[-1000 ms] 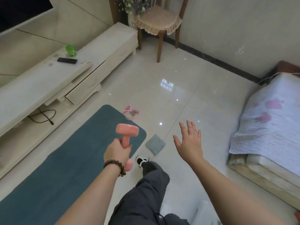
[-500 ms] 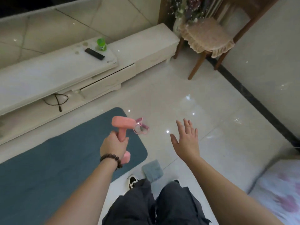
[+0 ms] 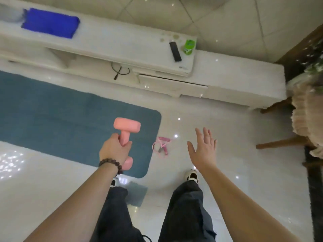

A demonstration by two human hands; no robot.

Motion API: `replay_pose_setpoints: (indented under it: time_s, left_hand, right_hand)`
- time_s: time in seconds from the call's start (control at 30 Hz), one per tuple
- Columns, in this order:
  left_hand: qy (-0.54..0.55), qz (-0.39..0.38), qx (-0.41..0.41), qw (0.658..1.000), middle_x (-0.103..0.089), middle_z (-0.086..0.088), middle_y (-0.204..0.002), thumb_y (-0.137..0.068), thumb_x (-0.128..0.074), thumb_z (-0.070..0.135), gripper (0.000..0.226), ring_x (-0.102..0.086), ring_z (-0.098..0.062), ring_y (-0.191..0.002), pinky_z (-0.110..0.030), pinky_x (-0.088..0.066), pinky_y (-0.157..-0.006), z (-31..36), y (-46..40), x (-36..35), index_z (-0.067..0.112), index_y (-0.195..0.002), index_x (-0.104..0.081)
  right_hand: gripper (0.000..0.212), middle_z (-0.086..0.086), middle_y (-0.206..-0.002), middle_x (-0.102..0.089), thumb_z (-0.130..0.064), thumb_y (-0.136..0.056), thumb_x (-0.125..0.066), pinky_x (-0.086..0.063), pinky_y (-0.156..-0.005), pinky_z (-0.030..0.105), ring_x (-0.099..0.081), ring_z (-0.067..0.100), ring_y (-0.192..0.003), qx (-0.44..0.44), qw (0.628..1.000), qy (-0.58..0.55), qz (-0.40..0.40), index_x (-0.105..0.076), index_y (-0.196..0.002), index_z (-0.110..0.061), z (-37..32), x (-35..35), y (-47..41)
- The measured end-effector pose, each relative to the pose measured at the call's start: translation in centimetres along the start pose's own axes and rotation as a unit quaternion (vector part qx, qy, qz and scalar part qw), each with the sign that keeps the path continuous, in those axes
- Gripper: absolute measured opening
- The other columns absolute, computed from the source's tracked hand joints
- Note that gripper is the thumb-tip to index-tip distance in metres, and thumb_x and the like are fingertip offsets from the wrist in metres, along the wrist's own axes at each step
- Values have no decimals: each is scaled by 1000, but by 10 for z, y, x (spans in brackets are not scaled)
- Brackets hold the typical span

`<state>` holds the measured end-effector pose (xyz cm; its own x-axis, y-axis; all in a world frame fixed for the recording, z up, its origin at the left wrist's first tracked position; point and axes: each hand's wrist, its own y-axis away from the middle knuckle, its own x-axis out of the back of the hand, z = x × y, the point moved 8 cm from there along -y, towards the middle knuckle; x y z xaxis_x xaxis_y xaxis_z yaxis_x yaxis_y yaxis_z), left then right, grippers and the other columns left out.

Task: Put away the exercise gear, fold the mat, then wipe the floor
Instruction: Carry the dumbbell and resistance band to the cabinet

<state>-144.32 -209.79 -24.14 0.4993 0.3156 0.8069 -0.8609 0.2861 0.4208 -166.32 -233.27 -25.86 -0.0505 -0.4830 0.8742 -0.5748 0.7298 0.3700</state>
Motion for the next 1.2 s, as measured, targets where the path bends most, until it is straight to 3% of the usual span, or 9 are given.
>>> replay_pose_setpoints:
  time_s: [0.13, 0.27, 0.53, 0.87, 1.03, 1.2]
  left_hand:
    - [75, 48, 115, 989, -62, -7, -93, -85, -67, 33, 24, -60, -31, -92, -33, -41, -73, 12, 39, -23, 15, -94, -53]
    - [116, 55, 169, 977, -64, -9, -95, -85, -66, 31, 23, -60, -33, -92, -38, -47, -79, 16, 63, -47, 14, -95, -54]
    - [114, 6, 254, 960, -59, 4, -80, -83, -63, 24, 19, -59, -23, -75, -31, -43, -66, -18, 51, -117, 17, -98, -54]
    - [67, 6, 293, 954, -61, 0, -81, -87, -57, 32, 17, -56, -29, -78, -37, -48, -75, -136, -58, -293, 22, -99, -54]
    - [83, 13, 281, 956, -59, 3, -80, -86, -61, 31, 17, -54, -26, -76, -34, -44, -68, -187, -116, -408, 20, -97, -55]
    - [89, 21, 265, 960, -63, 1, -81, -83, -65, 32, 19, -58, -30, -81, -38, -48, -71, -223, -155, -491, 20, -95, -57]
  right_hand:
    - [62, 6, -160, 1, -43, -98, -36, 5, -119, 43, 10, 21, -147, 92, 994, 49, -41, -13, -152, -22, 25, 24, -33]
    - [62, 6, -160, 2, -44, -98, -35, 5, -119, 44, 11, 21, -147, 138, 983, 88, -82, -12, -152, -22, 36, 20, -51]
    - [64, 6, -160, -3, -43, -97, -40, 4, -118, 42, 7, 21, -147, 191, 965, 120, -132, -14, -151, -23, 34, -60, -93]
    - [68, 4, -160, -4, -48, -95, -43, -2, -120, 42, 4, 19, -147, 180, 961, 118, -175, -13, -151, -25, 78, -291, -209]
    - [75, 6, -160, -8, -54, -90, -51, -10, -119, 45, -2, 21, -147, 166, 969, 48, -178, -19, -150, -24, 112, -424, -282]
    - [106, 6, -160, 0, -76, -72, -55, -5, -119, 45, 4, 22, -147, 200, 953, 82, -212, -7, -152, -25, 116, -531, -342]
